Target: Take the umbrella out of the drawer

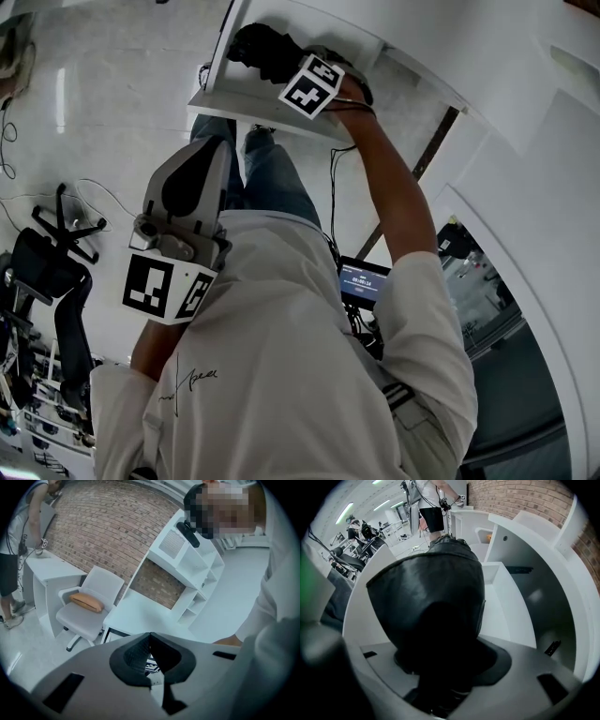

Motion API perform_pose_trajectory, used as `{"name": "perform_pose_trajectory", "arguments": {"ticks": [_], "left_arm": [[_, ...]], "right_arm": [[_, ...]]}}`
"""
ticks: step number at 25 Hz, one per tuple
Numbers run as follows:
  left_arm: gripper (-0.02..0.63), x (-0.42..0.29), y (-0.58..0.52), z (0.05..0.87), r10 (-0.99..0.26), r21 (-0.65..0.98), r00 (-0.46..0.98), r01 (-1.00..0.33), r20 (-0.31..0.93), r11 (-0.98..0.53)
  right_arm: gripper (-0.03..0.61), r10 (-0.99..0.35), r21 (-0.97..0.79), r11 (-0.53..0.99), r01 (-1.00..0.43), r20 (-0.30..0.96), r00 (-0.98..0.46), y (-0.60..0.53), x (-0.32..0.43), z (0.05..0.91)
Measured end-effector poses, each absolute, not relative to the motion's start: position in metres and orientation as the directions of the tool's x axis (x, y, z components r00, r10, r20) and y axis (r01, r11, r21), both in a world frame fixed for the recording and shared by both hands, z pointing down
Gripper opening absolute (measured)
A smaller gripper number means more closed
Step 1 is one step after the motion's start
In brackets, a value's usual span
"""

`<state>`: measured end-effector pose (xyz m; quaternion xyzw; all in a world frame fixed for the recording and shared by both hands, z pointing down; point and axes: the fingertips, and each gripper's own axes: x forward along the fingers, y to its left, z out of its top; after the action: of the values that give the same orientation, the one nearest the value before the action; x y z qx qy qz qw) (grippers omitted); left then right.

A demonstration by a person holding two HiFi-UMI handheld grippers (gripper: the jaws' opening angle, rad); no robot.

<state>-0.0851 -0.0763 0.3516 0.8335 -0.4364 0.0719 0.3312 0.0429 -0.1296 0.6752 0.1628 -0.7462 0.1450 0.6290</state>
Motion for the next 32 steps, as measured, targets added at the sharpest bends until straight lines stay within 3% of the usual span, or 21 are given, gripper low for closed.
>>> {"name": "perform_pose_trajectory", "arguments": {"ticks": [32], "left_arm": [[0.017,-0.097,-0.062,0.351,-0.706,0.49,0.603,-0.773,0.371,-0.403]], "right_arm": [[0.236,-0.114,-0.024,0.865,-0.502,0.963,-0.242,-0.111,0.033,0.642]]}}
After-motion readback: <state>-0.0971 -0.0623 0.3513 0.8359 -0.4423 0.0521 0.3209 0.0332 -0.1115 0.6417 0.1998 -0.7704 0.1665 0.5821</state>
